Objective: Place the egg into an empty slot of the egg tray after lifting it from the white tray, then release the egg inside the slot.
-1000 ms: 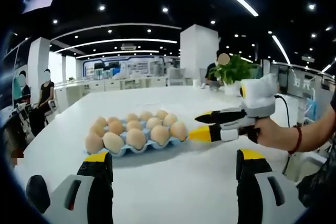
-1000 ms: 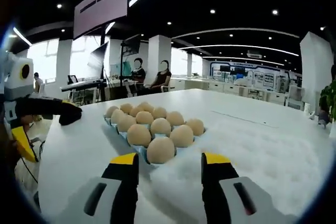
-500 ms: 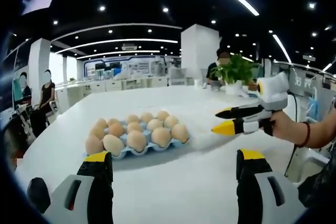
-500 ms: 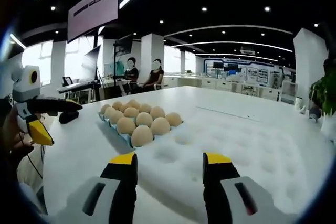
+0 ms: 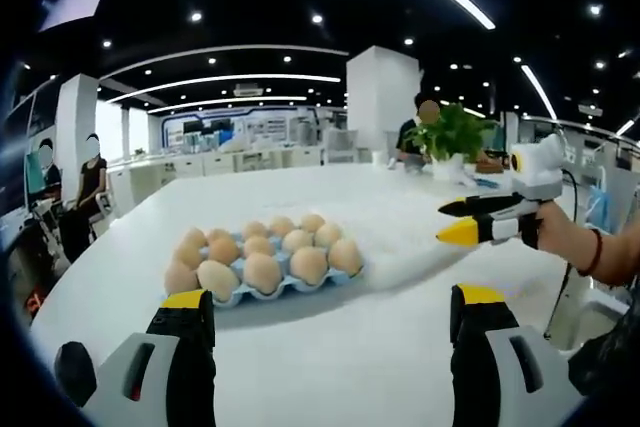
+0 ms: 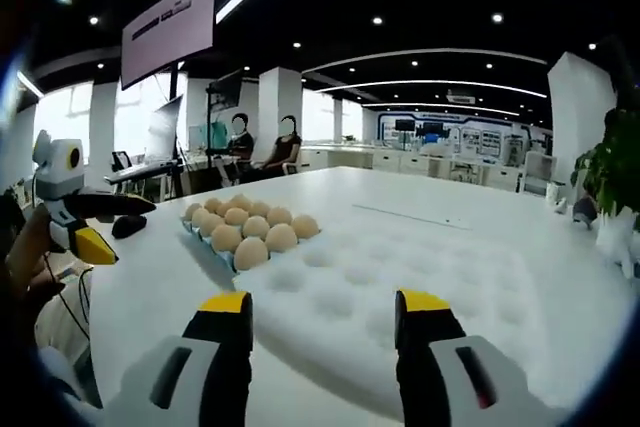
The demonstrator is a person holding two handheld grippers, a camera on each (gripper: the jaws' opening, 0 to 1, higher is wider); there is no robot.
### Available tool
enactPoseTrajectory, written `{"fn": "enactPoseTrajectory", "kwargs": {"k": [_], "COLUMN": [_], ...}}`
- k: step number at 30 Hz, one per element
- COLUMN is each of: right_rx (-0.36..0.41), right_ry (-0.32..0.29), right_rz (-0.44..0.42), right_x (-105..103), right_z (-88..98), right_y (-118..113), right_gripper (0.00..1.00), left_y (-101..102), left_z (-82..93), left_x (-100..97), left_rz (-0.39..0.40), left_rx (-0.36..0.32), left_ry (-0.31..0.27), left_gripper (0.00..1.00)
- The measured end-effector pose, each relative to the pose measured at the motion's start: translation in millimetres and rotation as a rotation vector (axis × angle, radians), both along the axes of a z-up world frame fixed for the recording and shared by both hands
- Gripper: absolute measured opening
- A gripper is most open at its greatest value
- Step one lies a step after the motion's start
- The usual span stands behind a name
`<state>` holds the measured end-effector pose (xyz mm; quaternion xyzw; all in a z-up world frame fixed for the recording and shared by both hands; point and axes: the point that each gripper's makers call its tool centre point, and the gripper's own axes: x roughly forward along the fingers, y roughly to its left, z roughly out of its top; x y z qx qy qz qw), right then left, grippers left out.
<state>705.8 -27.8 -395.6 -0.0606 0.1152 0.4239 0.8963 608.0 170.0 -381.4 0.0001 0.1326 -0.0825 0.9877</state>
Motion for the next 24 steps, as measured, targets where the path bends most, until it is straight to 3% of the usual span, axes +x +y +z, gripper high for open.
{"fn": "enactPoseTrajectory", "kwargs": {"k": [16,24], "right_rx": [0.026,-0.004], "right_ry": [0.034,0.043], "right_rz": [-0.063,-0.083], "right_x": [-1,-13], "right_z": [-1.9,-4.9], "right_y": [-71,-98], "right_gripper": [0.67,0.72], "left_y": [-15,-22], "left_z": [0.2,-1.8], "left_x": [-0.9,-1.3], "left_rz": [-0.016,-0.024], "left_rx": [0.001,-0.002], "left_ry": [-0.006,0.002], "left_gripper": [1.00,1.00]}}
